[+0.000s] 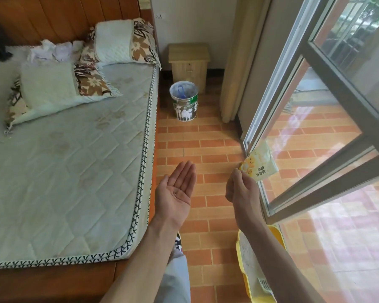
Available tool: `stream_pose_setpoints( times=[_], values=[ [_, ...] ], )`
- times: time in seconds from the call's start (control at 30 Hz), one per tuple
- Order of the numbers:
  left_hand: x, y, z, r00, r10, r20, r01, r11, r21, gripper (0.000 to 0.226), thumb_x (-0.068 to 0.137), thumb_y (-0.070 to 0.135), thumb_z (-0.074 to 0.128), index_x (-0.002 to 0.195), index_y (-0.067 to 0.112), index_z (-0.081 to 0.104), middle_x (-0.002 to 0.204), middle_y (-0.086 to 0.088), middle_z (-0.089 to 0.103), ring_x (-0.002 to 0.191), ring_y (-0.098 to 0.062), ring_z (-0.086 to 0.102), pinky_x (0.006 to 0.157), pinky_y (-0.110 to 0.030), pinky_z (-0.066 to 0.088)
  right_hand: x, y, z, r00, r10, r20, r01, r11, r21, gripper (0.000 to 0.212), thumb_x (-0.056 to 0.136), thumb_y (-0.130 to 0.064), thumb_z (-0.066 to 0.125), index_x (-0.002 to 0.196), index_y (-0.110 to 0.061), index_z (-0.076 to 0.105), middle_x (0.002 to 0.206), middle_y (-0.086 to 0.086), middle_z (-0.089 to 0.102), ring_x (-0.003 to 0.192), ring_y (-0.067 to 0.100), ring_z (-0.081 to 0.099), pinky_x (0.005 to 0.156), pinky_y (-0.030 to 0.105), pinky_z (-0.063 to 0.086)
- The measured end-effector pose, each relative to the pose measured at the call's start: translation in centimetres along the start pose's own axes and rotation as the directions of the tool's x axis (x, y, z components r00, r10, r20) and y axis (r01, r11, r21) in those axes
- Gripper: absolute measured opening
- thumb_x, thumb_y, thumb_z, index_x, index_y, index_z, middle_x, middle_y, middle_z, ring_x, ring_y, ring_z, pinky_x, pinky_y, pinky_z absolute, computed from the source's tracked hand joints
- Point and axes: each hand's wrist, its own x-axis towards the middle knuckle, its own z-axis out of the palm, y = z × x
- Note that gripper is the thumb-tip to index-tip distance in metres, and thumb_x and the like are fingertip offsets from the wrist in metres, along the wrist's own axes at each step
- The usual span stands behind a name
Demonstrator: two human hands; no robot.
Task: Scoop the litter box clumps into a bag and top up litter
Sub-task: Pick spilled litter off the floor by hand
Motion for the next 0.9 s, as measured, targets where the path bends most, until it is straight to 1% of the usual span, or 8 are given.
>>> stream_pose_setpoints(
  times=[0.13,0.27,0.43,0.53,0.67,0.77,0.9],
  values=[
    [4.0,1.9,2.2,1.0,-0.018,0.026,0.018,1.0,0.002,0.052,0.113,0.029,0.027,0.133,-0.005,0.061,0.133,-0.021,0.068,0.124,-0.033,0.067,0.104,-0.04,0.053,3.9,-0.9,2.2,1.0,-0.003,0.02,0.003,1.0,0.01,0.039,0.107,-0.019,0.043,0.069,-0.016,0.04,0.055,-0.008,0.035,0.051,0.01,0.027,0.046,0.024,0.025],
    [8.9,5.0,5.1,0.998,-0.045,0.041,0.044,0.999,0.01,0.053,0.113,0.03,0.028,0.133,-0.004,0.062,0.133,-0.022,0.068,0.122,-0.032,0.068,0.102,-0.039,0.055,9.2,-2.3,5.3,1.0,0.002,0.023,-0.002,1.0,0.02,0.036,0.107,-0.018,0.043,0.071,-0.017,0.041,0.057,-0.008,0.035,0.052,0.01,0.028,0.048,0.026,0.025],
    [14.7,9.3,9.2,0.995,-0.077,0.056,0.075,0.996,0.039,0.055,0.113,0.031,0.025,0.133,-0.004,0.062,0.131,-0.022,0.069,0.121,-0.032,0.069,0.099,-0.039,0.057,15.6,-5.1,9.9,1.0,0.011,0.004,-0.011,0.992,0.128,0.04,0.108,-0.02,0.043,0.069,-0.02,0.037,0.058,-0.007,0.03,0.052,0.011,0.023,0.048,0.026,0.021],
    [18.4,11.8,11.5,0.992,-0.09,0.09,0.085,0.995,0.061,0.055,0.113,0.031,0.024,0.132,-0.004,0.062,0.131,-0.022,0.069,0.121,-0.032,0.069,0.098,-0.039,0.057,19.4,-6.7,12.4,1.0,-0.022,-0.009,0.023,0.985,0.172,0.041,0.108,-0.018,0.041,0.068,-0.021,0.035,0.059,-0.007,0.028,0.054,0.012,0.02,0.049,0.029,0.018],
    [22.7,14.5,14.4,0.991,-0.095,0.097,0.09,0.995,0.05,0.055,0.113,0.032,0.024,0.133,-0.004,0.062,0.131,-0.022,0.069,0.121,-0.034,0.068,0.099,-0.04,0.057,23.9,-8.5,14.5,0.999,-0.035,-0.03,0.039,0.987,0.157,0.041,0.106,-0.013,0.042,0.066,-0.021,0.036,0.059,-0.005,0.029,0.055,0.013,0.021,0.051,0.031,0.019],
    [25.9,15.8,16.2,0.989,-0.082,0.12,0.077,0.996,0.051,0.055,0.113,0.031,0.024,0.133,-0.004,0.062,0.131,-0.022,0.069,0.121,-0.033,0.069,0.097,-0.039,0.058,27.5,-9.4,15.5,0.998,-0.049,-0.043,0.055,0.986,0.157,0.038,0.107,-0.015,0.042,0.069,-0.017,0.037,0.059,-0.004,0.03,0.054,0.013,0.022,0.05,0.029,0.02],
    [30.0,16.8,18.7,0.991,-0.078,0.105,0.071,0.995,0.07,0.055,0.113,0.031,0.024,0.131,-0.004,0.063,0.13,-0.022,0.07,0.12,-0.033,0.069,0.097,-0.038,0.058,32.3,-9.9,16.8,0.998,-0.052,-0.032,0.056,0.988,0.144,0.041,0.108,-0.016,0.041,0.067,-0.019,0.035,0.058,-0.006,0.03,0.053,0.012,0.023,0.048,0.026,0.022]
  ],
)
